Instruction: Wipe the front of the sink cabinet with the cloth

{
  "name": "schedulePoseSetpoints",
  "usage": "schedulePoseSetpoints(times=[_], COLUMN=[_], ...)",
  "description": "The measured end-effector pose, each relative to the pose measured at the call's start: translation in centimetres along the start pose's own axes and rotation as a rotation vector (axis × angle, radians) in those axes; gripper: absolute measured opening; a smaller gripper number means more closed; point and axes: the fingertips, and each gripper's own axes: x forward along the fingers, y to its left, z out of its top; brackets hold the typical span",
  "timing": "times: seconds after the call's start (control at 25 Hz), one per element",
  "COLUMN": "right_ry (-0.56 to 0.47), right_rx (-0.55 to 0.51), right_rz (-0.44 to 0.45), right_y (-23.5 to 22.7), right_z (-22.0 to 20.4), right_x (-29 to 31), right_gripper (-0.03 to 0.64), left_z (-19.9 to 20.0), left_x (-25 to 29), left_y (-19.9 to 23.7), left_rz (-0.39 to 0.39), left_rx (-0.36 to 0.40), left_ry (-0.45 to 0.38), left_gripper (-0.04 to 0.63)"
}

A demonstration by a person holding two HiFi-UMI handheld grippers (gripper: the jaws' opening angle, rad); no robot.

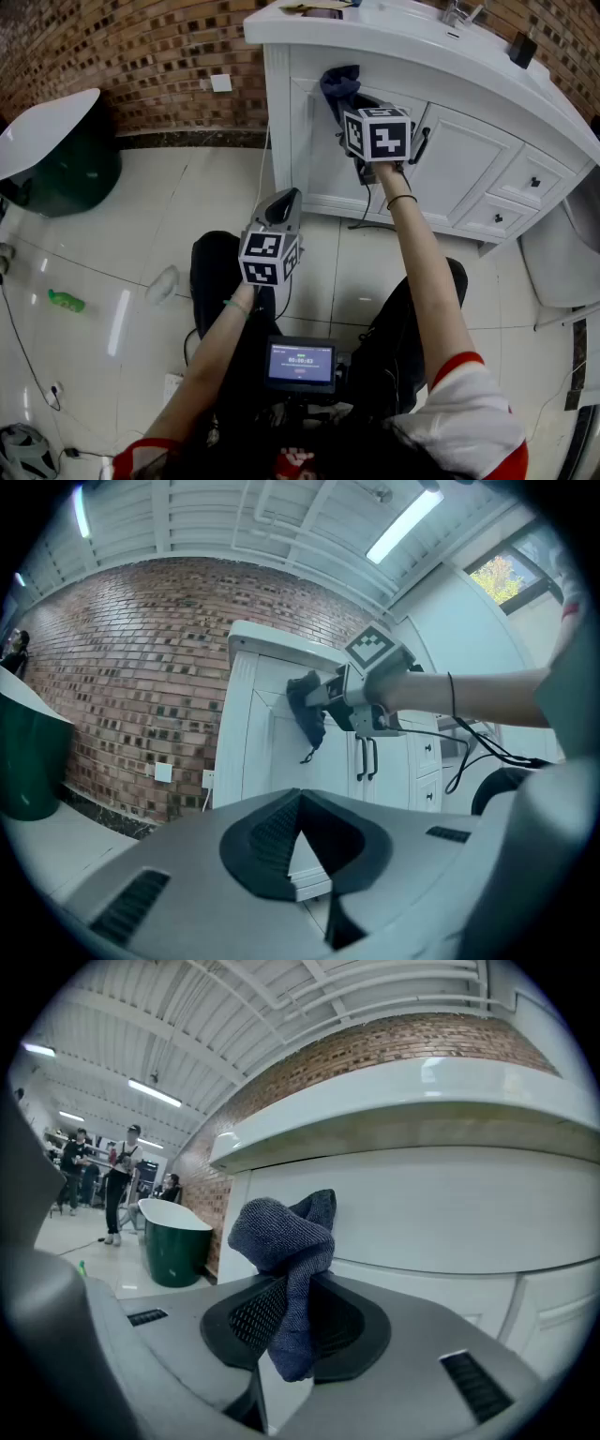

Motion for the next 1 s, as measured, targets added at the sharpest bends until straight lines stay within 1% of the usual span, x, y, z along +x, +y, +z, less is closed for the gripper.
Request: schedulePoseSetpoints(times=[0.4,0.52,0.64,0.72,0.8,0.92,1.0], right_ry=[0.029,0.021,0.013,0.013,0.012,0.011,0.022], right_rx=[0.023,0.063,0.115,0.12,0.09,0.046,0.037], right_rz=[-0.129,-0.16,-0.172,-0.169,-0.139,-0.052,0.005], right_y=[-10.4,-12.8,-14.0,-13.4,-11.1,-5.9,-2.4], right_z=[-1.1,-1.3,-1.4,-1.4,-1.4,-2.0,-2.8], right_x=[-6.2,-7.8,-8.6,-8.7,-8.3,-6.4,-4.4], right_gripper=[0.086,0.086,0.086,0.086,0.086,0.086,0.086], left_z=[-0.8,-0.8,-0.7,-0.8,-0.9,-1.0,-1.0], left_x=[0.5,0.6,0.8,0.9,0.8,0.6,0.4], left_y=[-2.9,-3.5,-3.9,-4.1,-4.0,-4.0,-4.3], left_rz=[-0.038,-0.047,-0.053,-0.055,-0.055,-0.053,-0.057], left_rx=[0.036,0.044,0.047,0.042,0.035,0.023,0.012], left_ry=[0.012,0.011,0.01,0.008,0.008,0.008,0.007], left_gripper=[0.032,0.032,0.032,0.032,0.032,0.032,0.032])
